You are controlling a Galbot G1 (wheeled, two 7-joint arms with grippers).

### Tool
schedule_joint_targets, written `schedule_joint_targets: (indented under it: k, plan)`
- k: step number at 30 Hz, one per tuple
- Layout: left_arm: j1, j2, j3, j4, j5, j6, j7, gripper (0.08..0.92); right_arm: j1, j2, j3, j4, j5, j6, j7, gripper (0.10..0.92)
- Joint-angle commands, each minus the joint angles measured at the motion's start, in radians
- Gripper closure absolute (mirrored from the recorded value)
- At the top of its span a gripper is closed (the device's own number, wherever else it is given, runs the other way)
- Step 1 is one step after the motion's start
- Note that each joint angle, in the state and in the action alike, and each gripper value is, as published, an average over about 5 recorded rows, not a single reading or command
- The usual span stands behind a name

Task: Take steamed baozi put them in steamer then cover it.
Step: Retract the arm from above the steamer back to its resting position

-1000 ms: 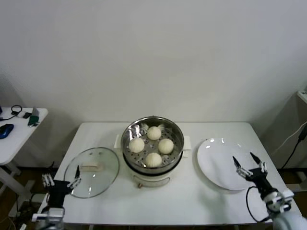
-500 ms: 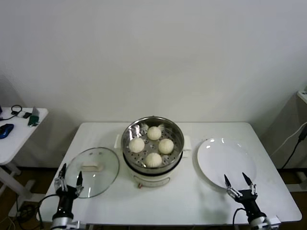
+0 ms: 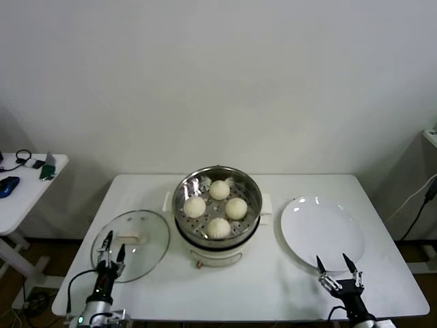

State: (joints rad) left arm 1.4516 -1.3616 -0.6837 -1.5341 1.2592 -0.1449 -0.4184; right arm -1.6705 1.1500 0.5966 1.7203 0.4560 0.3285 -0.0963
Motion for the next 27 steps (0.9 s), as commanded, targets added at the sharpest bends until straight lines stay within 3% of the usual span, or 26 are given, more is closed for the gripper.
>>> schedule_joint_targets:
  k: [1,21,27]
  plan:
    - [-0.113,0.017,0.005,0.157,0.103,-0.007,-0.012,0.177,-0.016,0.025,0.0,0.005,-0.017,0.011,0.01,0.203]
    - [-0.189,0.052,0.047,0.19,0.099,0.034,0.003,0.182,-0.044,0.063,0.006,-0.017,-0.069,0.054,0.024,0.203]
    - [-0.18,0.046,0.047,0.203,0.107,0.032,0.002,0.313,-0.044,0.069,0.005,-0.023,-0.074,0.06,0.023,0.203]
